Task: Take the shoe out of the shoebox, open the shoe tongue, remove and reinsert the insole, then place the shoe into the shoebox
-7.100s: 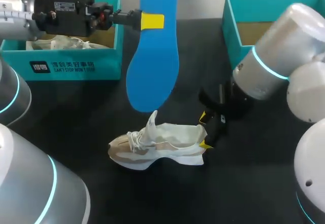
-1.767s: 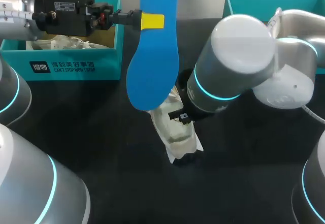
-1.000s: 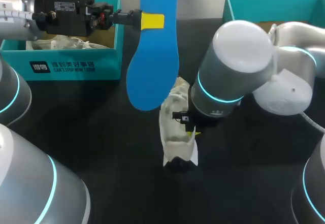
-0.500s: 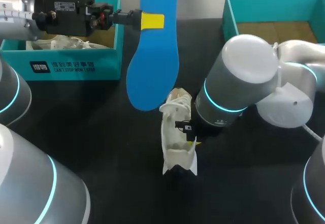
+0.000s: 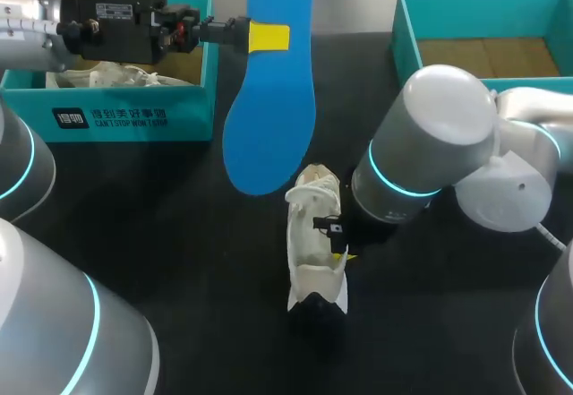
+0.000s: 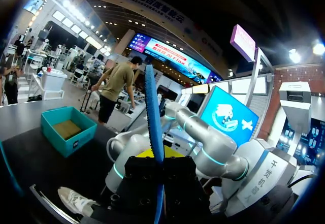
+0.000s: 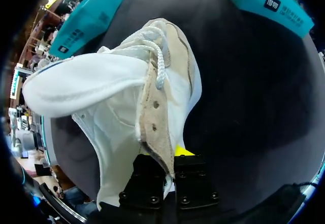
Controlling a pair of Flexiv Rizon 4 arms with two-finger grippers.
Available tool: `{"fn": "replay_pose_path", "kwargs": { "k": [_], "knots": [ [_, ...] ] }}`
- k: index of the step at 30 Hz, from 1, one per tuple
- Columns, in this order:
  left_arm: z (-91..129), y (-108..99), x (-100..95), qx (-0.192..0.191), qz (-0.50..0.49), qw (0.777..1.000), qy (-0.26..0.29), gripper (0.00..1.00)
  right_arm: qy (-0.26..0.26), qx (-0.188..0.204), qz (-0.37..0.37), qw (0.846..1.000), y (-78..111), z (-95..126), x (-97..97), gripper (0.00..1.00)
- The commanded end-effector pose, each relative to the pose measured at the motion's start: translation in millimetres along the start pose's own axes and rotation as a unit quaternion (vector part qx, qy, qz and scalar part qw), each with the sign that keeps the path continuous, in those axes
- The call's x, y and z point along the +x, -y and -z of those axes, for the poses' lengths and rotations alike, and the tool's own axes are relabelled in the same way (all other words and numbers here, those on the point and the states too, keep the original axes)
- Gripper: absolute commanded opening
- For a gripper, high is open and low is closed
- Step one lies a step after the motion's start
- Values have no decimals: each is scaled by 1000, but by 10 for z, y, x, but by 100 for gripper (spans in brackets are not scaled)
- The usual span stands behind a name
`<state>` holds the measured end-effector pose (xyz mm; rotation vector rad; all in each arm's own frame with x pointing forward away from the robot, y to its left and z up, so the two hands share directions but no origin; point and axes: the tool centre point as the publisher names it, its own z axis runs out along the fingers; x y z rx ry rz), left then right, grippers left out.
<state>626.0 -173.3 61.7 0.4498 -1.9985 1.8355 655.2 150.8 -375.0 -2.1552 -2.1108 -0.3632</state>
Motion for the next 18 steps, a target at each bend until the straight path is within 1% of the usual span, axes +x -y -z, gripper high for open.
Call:
{"fn": "replay_pose_path", "kwargs": {
  "k": [1, 4, 5, 6, 8, 10, 11, 13, 18],
  "knots": [
    [-9, 3, -9, -2, 0, 1000, 0, 0, -4, 3, 1, 1000, -18, -60, 1, 0],
    [-9, 3, -9, -2, 0, 1000, 0, 0, -4, 6, 2, 1000, -25, -62, -2, 0],
    [-9, 3, -9, -2, 0, 1000, 0, 0, -4, 6, 2, 1000, -27, -62, -2, 3],
    [-9, 3, -9, -2, 0, 1000, 0, 0, -5, 7, 2, 1000, -30, -59, -4, 19],
    [-9, 3, -9, -2, 0, 1000, 0, 0, -5, 8, 2, 1000, -38, -57, -9, 47],
    [-9, 3, -9, -2, 0, 1000, 0, 0, -4, 9, 1, 1000, -45, -63, -19, 86],
    [-9, 3, -9, -2, 0, 1000, 0, 0, -5, 10, 1, 1000, -47, -64, -23, 100],
    [-9, 3, -9, -2, 0, 1000, 0, 0, -7, 11, -1, 1000, -49, -55, -32, 100],
    [-9, 3, -9, -2, 0, 1000, 0, 0, -9, 11, -11, 1000, -58, 80, -43, 100]
  ]
}}
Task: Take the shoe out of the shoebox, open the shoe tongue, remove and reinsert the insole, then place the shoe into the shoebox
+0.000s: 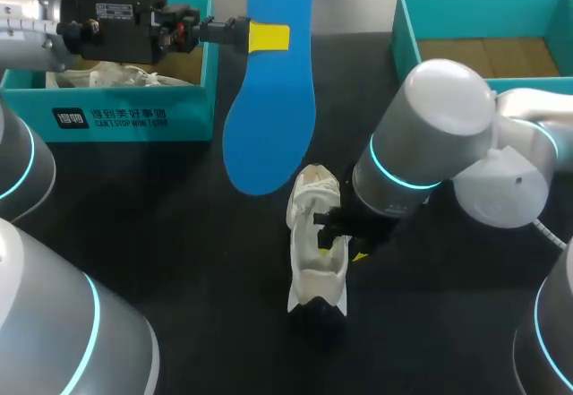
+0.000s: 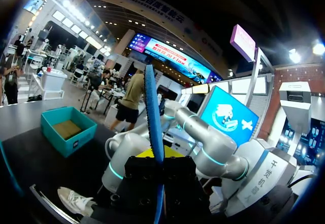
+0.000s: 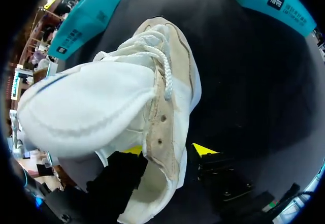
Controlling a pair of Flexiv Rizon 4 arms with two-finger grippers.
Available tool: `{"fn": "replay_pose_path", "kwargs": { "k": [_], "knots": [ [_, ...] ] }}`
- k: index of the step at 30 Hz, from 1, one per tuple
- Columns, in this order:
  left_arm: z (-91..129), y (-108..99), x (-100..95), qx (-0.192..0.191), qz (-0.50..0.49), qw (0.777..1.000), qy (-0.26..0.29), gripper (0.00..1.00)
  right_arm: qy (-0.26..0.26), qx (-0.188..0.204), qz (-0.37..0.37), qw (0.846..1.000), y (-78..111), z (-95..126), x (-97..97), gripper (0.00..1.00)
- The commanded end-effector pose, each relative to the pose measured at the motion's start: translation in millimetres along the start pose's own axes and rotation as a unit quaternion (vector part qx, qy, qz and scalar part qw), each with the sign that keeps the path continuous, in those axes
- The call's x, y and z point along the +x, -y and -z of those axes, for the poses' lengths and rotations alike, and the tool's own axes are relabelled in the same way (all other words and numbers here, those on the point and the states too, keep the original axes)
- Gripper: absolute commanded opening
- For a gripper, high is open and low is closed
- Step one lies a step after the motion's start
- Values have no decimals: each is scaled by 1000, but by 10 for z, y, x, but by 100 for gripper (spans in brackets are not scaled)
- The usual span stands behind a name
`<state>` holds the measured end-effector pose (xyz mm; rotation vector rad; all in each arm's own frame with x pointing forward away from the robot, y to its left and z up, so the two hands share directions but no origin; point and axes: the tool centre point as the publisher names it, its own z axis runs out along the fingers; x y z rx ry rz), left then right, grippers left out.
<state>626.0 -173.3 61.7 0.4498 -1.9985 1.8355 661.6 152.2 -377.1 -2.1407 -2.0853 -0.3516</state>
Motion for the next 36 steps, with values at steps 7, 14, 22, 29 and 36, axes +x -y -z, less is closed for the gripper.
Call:
{"fn": "replay_pose_path", "kwargs": {
  "k": [7, 14, 22, 29, 36],
  "knots": [
    [-9, 3, -9, -2, 0, 1000, 0, 0, -24, 7, -42, 999, -27, 460, -52, 100],
    [-9, 3, -9, -2, 0, 1000, 0, 0, -72, 18, -33, 997, -115, 875, -67, 100],
    [-9, 3, -9, -2, 0, 1000, 0, 0, -72, 18, -33, 997, -115, 875, -67, 100],
    [-9, 3, -9, -2, 0, 1000, 0, 0, -222, 64, -66, 971, -283, 767, 67, 100],
    [-9, 3, -9, -2, 0, 1000, 0, 0, -371, 53, -133, 917, -554, 1223, -54, 100]
  ]
}}
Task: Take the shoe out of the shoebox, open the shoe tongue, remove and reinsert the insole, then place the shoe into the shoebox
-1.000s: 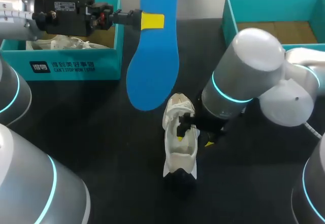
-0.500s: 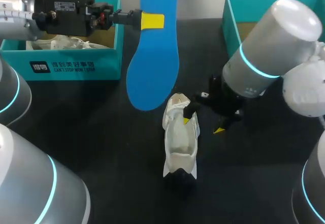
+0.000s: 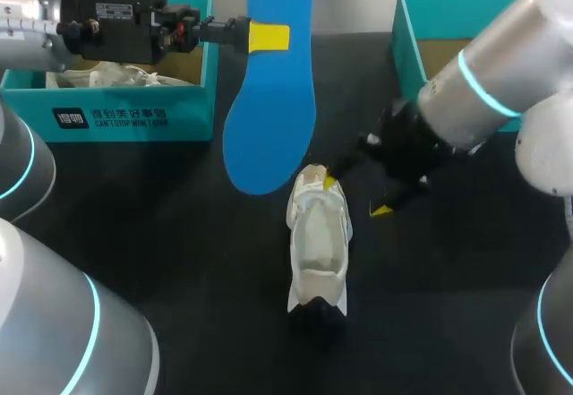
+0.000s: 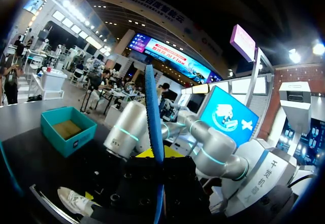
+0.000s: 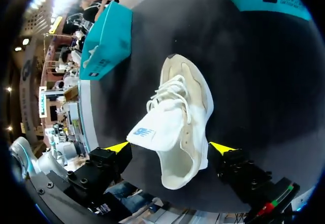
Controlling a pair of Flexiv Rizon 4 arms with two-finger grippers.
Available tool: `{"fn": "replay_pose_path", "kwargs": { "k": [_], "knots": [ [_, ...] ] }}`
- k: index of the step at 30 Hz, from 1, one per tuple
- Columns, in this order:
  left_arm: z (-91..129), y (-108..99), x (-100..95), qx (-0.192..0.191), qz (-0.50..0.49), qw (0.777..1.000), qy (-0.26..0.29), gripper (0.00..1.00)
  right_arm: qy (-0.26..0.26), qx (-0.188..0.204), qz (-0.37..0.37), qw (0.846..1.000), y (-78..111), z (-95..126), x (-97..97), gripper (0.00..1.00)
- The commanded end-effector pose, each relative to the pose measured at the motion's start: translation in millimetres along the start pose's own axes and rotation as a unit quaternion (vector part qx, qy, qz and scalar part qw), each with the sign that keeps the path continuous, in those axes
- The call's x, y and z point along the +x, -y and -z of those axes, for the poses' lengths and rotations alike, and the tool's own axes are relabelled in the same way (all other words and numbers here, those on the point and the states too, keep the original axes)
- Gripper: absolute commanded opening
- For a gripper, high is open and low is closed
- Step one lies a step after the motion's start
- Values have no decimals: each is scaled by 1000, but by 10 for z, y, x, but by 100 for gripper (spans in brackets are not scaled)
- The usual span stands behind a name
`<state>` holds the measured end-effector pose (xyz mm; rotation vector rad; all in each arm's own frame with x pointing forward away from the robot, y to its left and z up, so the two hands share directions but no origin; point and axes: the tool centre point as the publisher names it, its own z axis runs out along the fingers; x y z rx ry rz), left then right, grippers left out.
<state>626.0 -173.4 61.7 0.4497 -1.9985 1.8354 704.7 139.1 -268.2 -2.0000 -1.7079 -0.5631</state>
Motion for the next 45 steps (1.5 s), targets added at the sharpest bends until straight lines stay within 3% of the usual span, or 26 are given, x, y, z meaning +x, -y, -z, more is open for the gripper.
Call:
{"fn": "replay_pose_path", "kwargs": {
  "k": [1, 8, 10, 22, 26, 33, 39, 45],
  "knots": [
    [-8, 3, -9, -1, 0, 1000, 0, 0, -223, 23, -59, 973, -78, 280, -126, 100],
    [-8, 3, -9, -1, 0, 1000, 0, 0, -307, 40, -69, 948, -179, 468, 125, 100],
    [-8, 3, -9, -1, 0, 1000, 0, 0, -347, 46, -90, 932, -184, 482, 173, 100],
    [-8, 3, -9, -1, 0, 1000, 0, 0, -350, 41, -101, 930, -202, 535, 231, 100],
    [-8, 3, -9, -1, 0, 1000, 0, 0, -425, 13, -41, 904, -262, 792, 421, 100],
    [-8, 3, -9, -1, 0, 1000, 0, 0, -431, 14, -36, 901, -288, 962, 620, 100],
    [2, 81, -127, 6, -101, 995, 25, 0, -428, 26, -53, 902, -287, 1039, 708, 100],
    [32, 87, -267, 28, -274, 961, 9, 0, -429, 38, -60, 900, -295, 1064, 751, 100]
  ]
}}
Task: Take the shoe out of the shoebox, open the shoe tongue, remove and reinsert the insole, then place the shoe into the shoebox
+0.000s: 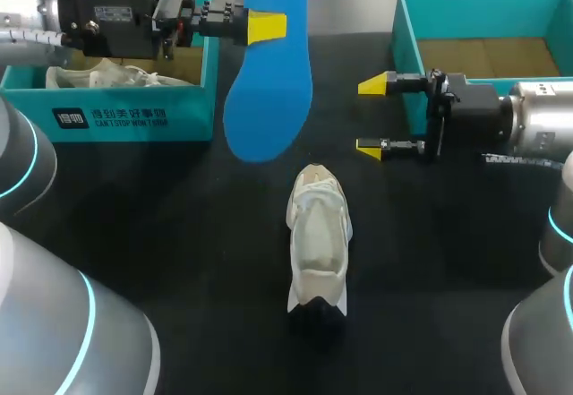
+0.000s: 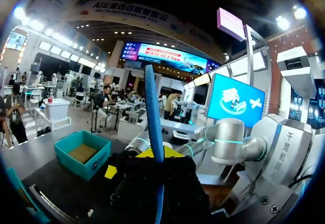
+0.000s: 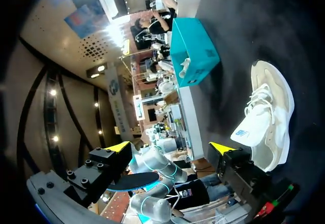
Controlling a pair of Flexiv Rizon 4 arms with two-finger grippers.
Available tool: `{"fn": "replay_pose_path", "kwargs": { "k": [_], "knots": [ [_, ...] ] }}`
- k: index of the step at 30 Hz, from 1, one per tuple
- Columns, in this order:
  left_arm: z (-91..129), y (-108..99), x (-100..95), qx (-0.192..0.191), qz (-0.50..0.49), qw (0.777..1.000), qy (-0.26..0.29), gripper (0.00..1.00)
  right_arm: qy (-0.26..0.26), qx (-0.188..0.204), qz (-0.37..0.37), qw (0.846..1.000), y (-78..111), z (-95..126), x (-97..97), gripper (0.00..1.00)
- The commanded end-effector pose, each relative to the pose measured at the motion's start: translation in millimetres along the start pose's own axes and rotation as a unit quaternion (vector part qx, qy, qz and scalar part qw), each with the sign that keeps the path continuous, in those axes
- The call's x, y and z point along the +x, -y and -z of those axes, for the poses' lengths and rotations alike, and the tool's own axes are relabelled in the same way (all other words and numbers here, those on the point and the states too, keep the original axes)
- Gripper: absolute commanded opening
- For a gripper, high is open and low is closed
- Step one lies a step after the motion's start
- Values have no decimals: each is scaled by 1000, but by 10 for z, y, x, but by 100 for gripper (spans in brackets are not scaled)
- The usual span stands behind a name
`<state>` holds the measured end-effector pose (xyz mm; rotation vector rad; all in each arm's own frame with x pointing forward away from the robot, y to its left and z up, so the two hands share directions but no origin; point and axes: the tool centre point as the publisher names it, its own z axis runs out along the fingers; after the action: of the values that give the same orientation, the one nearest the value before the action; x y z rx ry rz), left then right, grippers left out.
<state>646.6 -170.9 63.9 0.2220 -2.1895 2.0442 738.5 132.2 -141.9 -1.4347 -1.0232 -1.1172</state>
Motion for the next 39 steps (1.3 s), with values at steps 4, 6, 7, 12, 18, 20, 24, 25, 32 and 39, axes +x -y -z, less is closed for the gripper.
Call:
{"fn": "replay_pose_path", "kwargs": {
  "k": [4, 6, 7, 12, 18, 20, 24, 25, 32, 39],
  "knots": [
    [17, -149, -89, 45, -258, 964, -47, 0, -6, 9, -8, 1000, -33, -10, 56, 100],
    [25, -199, -77, 27, -296, 954, -40, 0, -10, 10, -9, 1000, -25, 2, 69, 100],
    [25, -199, -77, 27, -296, 954, -40, 0, -13, 14, -12, 1000, -20, 9, 74, 100],
    [25, -199, -77, 27, -296, 954, -40, 0, -13, 14, -12, 1000, -20, 9, 74, 100],
    [10, -208, -87, 19, -322, 946, -40, 0, -13, 14, -12, 1000, -20, 9, 74, 100],
    [-11, -239, -136, -7, -381, 924, -33, 0, -13, 14, -12, 1000, -20, 9, 74, 100],
    [-88, -439, -265, 0, -468, 883, -38, 0, -13, 14, -12, 1000, -20, 9, 74, 100],
    [-109, -496, -314, -9, -490, 871, -43, 0, -13, 14, -12, 1000, -20, 9, 74, 100],
    [-40, -652, -412, 85, -603, 792, -51, 0, -13, 14, -12, 1000, -20, 9, 74, 100],
    [-40, -652, -412, 85, -603, 792, -51, 0, -13, 14, -12, 1000, -20, 9, 74, 100]
  ]
}}
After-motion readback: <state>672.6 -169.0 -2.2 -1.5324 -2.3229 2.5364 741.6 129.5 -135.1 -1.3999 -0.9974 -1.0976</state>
